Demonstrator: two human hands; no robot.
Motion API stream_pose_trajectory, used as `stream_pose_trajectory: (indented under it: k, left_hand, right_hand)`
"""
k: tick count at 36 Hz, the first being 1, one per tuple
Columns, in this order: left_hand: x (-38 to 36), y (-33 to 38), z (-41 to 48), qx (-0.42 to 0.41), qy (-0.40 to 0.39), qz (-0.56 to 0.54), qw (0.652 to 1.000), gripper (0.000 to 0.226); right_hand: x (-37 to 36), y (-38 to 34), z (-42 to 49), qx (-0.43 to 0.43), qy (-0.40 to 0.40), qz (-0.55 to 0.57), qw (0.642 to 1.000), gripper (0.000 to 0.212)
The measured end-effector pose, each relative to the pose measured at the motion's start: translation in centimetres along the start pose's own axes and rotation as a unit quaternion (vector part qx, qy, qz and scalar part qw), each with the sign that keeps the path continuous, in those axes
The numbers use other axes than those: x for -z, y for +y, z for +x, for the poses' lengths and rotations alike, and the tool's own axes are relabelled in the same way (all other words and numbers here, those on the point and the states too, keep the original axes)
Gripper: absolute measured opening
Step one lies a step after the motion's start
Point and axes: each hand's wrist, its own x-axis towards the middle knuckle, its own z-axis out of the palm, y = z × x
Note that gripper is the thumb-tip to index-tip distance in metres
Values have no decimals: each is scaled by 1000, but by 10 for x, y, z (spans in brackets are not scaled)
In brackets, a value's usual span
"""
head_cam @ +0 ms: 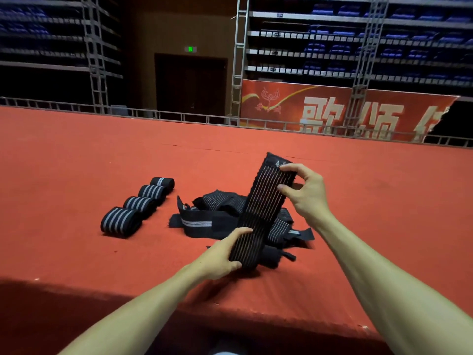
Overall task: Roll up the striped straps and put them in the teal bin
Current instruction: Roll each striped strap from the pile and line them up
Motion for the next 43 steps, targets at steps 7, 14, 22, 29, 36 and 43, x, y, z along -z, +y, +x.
stream_pose_trajectory:
  k: [7,14,22,29,36,43]
  left_hand:
    - [-2,34,11,28,34,-131,990,62]
    - [-18,91,30,43,-54,-339,938,47]
    - [-66,79,39,-8,-75,8,997,57]
    - [-71,58,59,14,-45,108,993,58]
    - [-41,42,100,105,62,58,991,37]
    - [-47,21,128,149,55,13,987,32]
  right_hand:
    - [-2,10,-17,-24,-12,-1,1000,44]
    - [22,15,-17,-10,36,11,999,43]
    - [46,51,-43,-57,39,-8,998,50]
    - [57,91,-60,-92,63,-25,993,51]
    - [47,112,-75,-123,49,-22,991,53]
    - [47,127,-84,-136,44,-12,990,56]
